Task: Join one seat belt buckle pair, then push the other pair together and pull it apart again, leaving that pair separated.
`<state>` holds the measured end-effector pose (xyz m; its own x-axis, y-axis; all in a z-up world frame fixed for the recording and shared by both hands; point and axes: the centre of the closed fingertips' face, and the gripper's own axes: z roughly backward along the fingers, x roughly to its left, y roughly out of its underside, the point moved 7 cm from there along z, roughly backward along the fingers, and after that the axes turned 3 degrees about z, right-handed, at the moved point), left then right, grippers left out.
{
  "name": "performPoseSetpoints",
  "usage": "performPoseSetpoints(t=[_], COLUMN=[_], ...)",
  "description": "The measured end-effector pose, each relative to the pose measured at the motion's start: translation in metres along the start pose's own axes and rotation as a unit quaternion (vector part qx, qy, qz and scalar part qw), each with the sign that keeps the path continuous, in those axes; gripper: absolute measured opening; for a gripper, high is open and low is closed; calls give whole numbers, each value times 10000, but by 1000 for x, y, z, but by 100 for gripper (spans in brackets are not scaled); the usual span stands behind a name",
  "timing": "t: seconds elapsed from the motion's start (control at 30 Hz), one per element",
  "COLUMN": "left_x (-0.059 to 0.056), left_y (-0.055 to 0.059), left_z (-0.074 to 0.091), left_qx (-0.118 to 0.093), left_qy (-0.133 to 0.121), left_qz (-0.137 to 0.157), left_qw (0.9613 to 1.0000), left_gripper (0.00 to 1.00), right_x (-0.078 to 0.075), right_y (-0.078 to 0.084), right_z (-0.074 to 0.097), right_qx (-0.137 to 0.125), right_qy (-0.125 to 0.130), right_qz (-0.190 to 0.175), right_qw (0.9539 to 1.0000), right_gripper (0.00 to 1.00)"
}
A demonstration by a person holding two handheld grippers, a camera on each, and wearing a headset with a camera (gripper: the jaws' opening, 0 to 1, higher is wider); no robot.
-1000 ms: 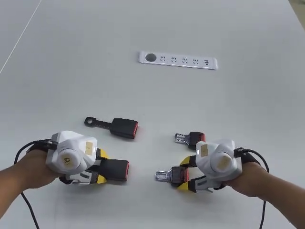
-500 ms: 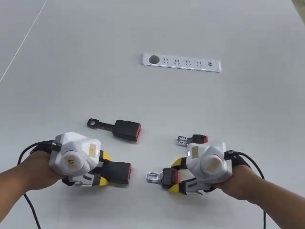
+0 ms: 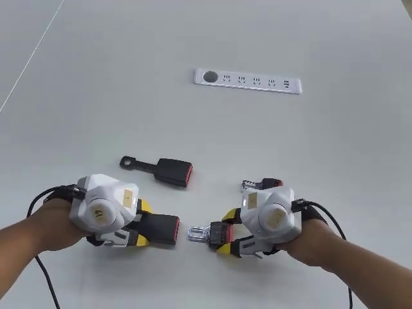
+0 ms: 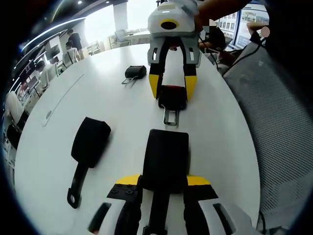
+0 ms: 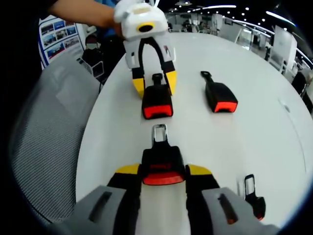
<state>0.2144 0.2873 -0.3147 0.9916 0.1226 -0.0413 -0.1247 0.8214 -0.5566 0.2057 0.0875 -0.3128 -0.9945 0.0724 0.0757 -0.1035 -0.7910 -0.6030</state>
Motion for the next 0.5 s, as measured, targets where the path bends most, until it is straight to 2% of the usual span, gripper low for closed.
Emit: performPoseSetpoints(t=[0.23, 0.33, 0.5], left_x=[0, 0, 0], left_y=[0, 0, 0], left_z=[0, 0, 1], left_qx=[5, 11, 16], left_qy=[-5, -7, -11], left_qz=[12, 14, 15], left_qw=[10000, 10000, 10000], left_gripper=[34, 34, 34], right_x=[-1, -1, -1], right_y=[-7, -10, -14], right_z=[-6, -8, -10], right_qx=[-75, -179, -194], right_qy=[-1, 6, 5], right_qz=[-75, -212, -192], right_qw=[9999, 9996, 9996], right_gripper=[35, 35, 35])
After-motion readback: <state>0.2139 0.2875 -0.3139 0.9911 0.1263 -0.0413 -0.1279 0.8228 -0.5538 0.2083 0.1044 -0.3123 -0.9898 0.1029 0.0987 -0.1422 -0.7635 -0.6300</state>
